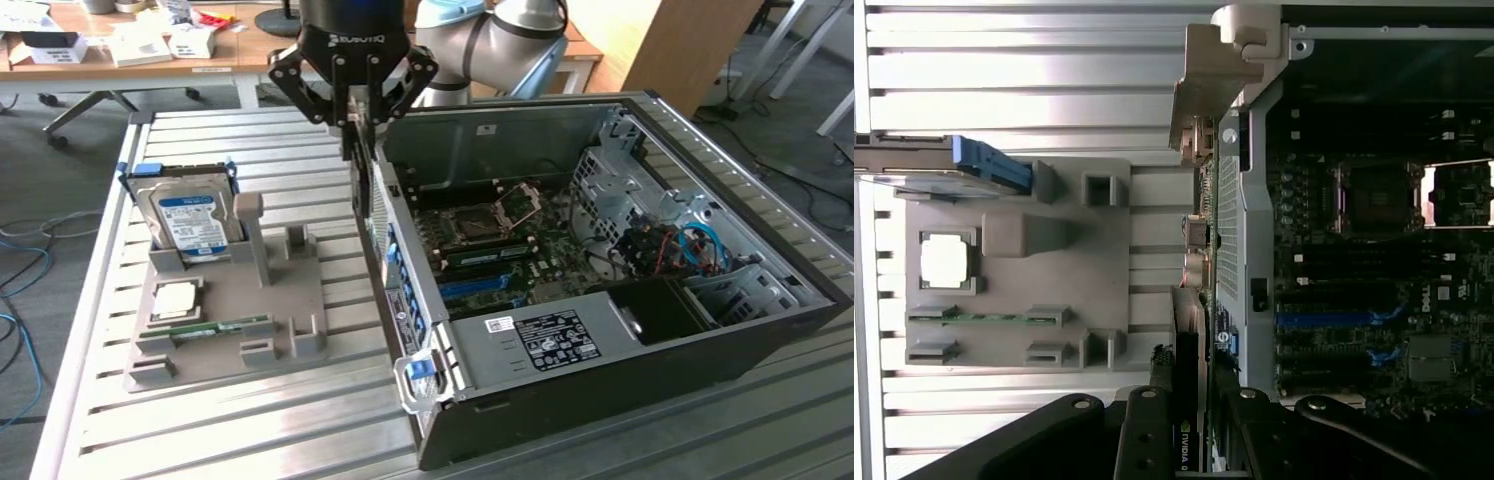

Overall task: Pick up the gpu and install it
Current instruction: 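Pick up the gpu and move the gpu toward the slot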

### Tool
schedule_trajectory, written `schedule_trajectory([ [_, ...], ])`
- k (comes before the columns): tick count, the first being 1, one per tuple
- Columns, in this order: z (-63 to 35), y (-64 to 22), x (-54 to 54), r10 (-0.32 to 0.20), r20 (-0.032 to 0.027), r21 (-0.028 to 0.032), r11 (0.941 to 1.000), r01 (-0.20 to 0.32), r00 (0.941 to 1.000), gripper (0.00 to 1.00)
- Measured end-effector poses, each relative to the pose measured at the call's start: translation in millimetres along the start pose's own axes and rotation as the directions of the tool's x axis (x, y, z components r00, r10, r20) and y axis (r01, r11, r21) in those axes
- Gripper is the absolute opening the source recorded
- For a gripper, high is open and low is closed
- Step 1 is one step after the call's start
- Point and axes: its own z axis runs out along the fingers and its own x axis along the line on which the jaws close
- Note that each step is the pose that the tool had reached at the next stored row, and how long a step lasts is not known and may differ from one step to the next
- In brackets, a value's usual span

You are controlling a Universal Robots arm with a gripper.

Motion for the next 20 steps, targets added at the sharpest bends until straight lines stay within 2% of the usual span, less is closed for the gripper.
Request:
schedule_trajectory([
  [11, -0.3, 1.4, -34.7, 0.000, -0.0003, 0.0000, 1.0000, 0.000, 1.0000, 0.26],
  [14, 0.0, 1.8, -46.0, 0.000, -0.0004, -0.0002, 1.0000, 0.000, 1.0000, 0.26],
  [15, 0.2, 2.1, -53.0, 0.000, -0.0005, -0.0001, 1.0000, 0.000, 1.0000, 0.26],
  [20, 0.5, 2.6, -66.2, 0.000, -0.0006, -0.0001, 1.0000, 0.000, 1.0000, 0.26],
])
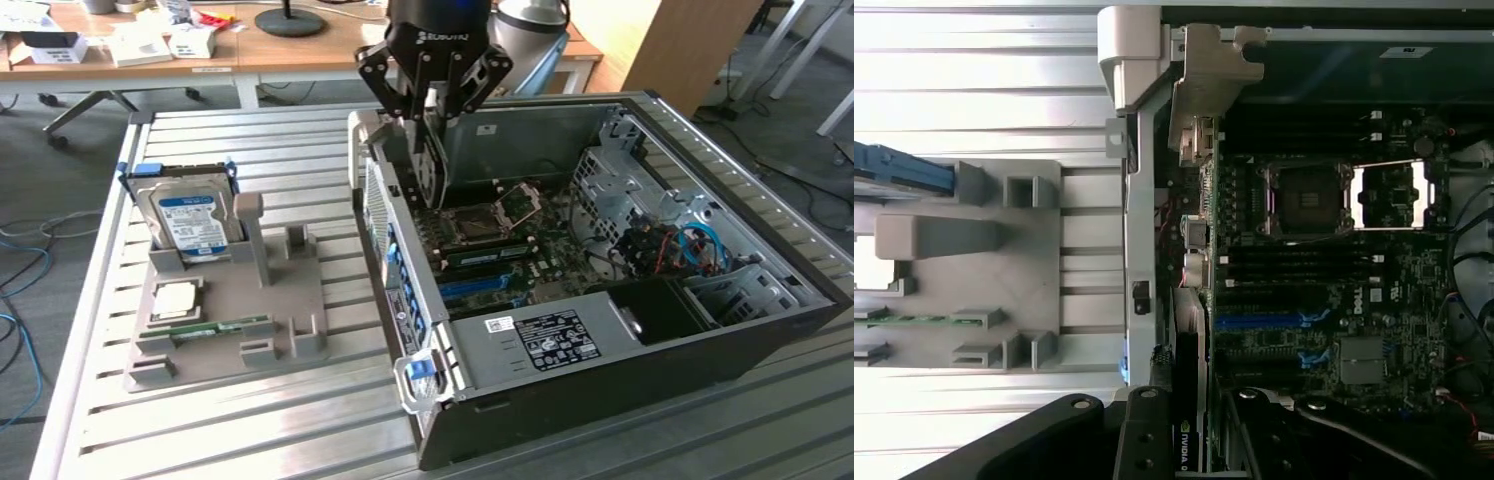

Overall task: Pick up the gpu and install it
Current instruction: 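Pick up the gpu and move the gpu toward the slot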

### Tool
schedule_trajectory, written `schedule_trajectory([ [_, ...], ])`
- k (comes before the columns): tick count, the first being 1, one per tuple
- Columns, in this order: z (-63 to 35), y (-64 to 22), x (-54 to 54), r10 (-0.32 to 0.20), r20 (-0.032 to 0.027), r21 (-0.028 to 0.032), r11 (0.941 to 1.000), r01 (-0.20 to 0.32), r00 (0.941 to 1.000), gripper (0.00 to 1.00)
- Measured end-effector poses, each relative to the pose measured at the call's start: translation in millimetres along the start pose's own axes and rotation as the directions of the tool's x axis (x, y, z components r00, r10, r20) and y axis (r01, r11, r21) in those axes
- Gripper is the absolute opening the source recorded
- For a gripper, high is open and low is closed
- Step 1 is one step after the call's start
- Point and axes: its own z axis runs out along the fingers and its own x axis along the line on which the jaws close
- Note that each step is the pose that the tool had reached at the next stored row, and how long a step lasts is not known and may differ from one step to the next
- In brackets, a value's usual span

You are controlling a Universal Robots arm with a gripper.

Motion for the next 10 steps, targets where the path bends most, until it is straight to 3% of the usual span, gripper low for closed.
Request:
schedule_trajectory([
  [10, 0.3, 0.3, -7.3, 0.000, -0.0011, -0.0001, 1.0000, 0.000, 1.0000, 0.26],
])
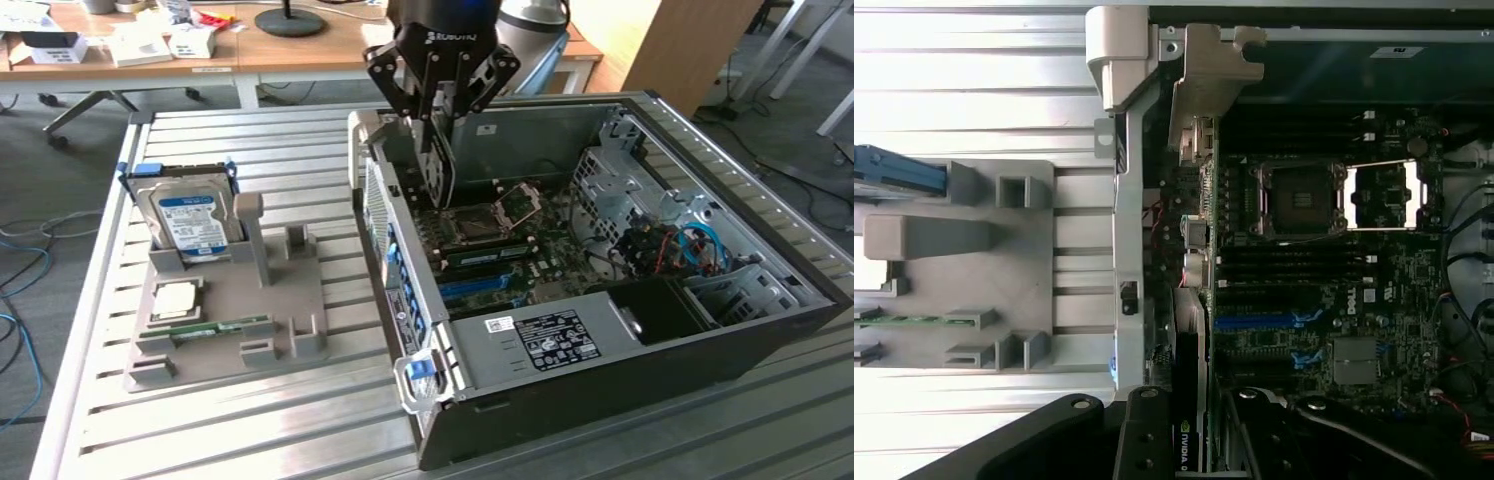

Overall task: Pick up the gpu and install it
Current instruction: 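Pick up the gpu and move the gpu toward the slot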

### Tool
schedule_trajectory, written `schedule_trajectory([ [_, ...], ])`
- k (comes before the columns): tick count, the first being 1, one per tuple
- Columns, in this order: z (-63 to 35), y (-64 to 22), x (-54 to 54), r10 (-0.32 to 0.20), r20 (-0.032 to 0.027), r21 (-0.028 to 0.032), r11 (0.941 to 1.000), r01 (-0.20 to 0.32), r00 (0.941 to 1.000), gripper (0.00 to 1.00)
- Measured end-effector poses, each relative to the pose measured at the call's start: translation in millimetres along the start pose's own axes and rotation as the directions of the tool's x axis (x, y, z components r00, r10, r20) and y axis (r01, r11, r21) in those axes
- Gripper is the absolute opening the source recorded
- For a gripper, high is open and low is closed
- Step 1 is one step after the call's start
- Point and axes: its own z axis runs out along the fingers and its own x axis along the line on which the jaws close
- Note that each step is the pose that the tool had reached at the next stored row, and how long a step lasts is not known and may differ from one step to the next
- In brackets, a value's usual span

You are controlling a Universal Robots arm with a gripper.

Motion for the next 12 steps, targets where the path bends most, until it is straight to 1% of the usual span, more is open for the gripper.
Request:
schedule_trajectory([
  [6, 0.4, 0.5, -15.6, 0.000, -0.0049, 0.0003, 1.0000, 0.000, 1.0000, 0.26],
  [12, 0.9, 1.4, -36.5, 0.001, -0.0129, 0.0005, 1.0000, -0.001, 0.9999, 0.26],
])
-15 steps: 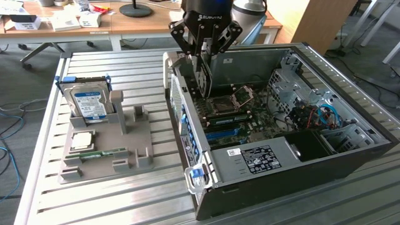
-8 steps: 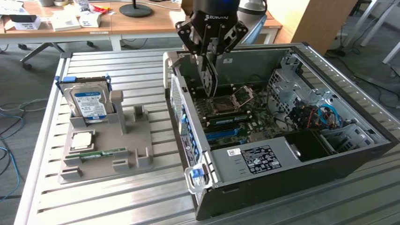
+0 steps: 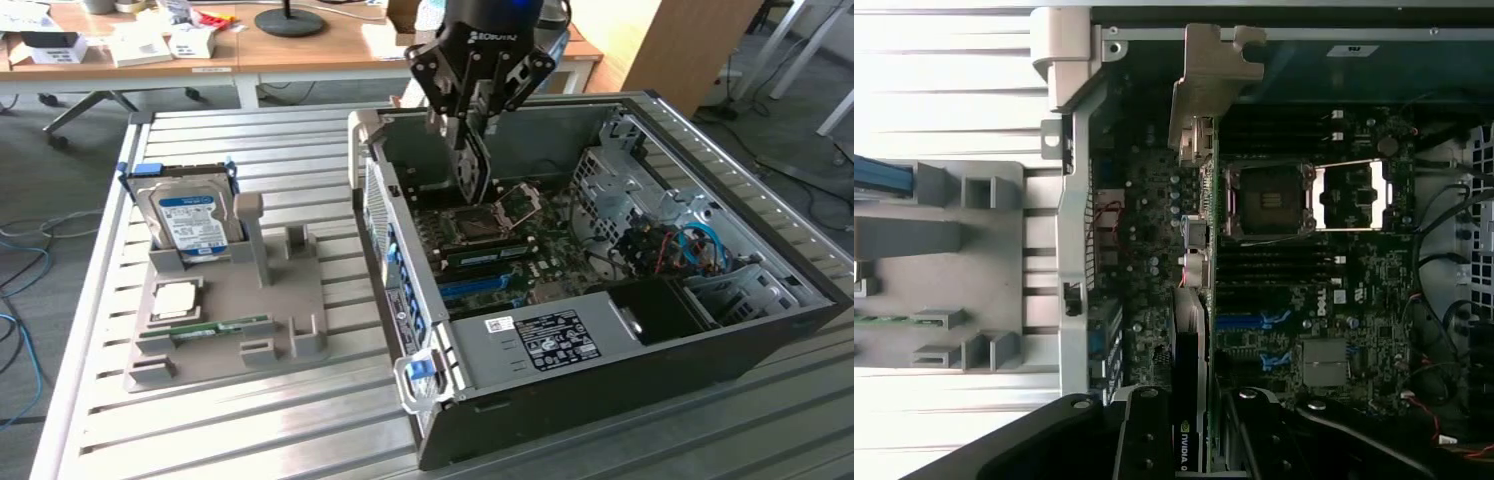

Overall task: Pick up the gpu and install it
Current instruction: 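Pick up the gpu and move the gpu toward the slot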

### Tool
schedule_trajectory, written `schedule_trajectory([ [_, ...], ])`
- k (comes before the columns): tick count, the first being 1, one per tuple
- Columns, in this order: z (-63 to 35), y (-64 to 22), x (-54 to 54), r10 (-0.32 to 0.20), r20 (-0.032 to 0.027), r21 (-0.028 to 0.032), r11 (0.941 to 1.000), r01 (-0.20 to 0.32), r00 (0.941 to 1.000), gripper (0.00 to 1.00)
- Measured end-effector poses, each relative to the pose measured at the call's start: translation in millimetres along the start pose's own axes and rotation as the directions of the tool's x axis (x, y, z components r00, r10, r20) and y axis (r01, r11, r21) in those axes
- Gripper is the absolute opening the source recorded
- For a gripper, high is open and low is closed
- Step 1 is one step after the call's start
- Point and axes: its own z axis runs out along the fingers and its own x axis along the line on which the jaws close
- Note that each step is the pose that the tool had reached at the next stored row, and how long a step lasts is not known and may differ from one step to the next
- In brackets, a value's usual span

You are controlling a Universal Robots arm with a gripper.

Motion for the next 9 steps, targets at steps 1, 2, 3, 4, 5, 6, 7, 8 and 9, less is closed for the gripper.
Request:
schedule_trajectory([
  [1, 0.0, 0.2, -3.9, 0.000, -0.0018, 0.0001, 1.0000, 0.000, 1.0000, 0.26],
  [2, 0.0, 0.3, -7.5, 0.000, -0.0036, 0.0002, 1.0000, 0.000, 1.0000, 0.26],
  [3, 0.1, 0.4, -11.0, 0.000, -0.0053, 0.0002, 1.0000, 0.000, 1.0000, 0.26],
  [4, 0.1, 0.6, -14.5, 0.000, -0.0073, 0.0003, 1.0000, 0.000, 1.0000, 0.26],
  [5, 0.2, 0.7, -18.1, 0.001, -0.0094, 0.0004, 1.0000, -0.001, 1.0000, 0.26],
  [6, 0.1, 0.9, -22.2, 0.001, -0.0120, 0.0006, 1.0000, -0.001, 0.9999, 0.26],
  [7, 0.2, 1.0, -26.0, 0.001, -0.0143, 0.0006, 1.0000, -0.001, 0.9999, 0.26],
  [8, 0.2, 1.2, -29.6, 0.001, -0.0167, 0.0008, 1.0000, -0.001, 0.9999, 0.26],
  [9, 0.3, 1.3, -33.3, 0.001, -0.0191, 0.0009, 1.0000, -0.001, 0.9998, 0.26],
])
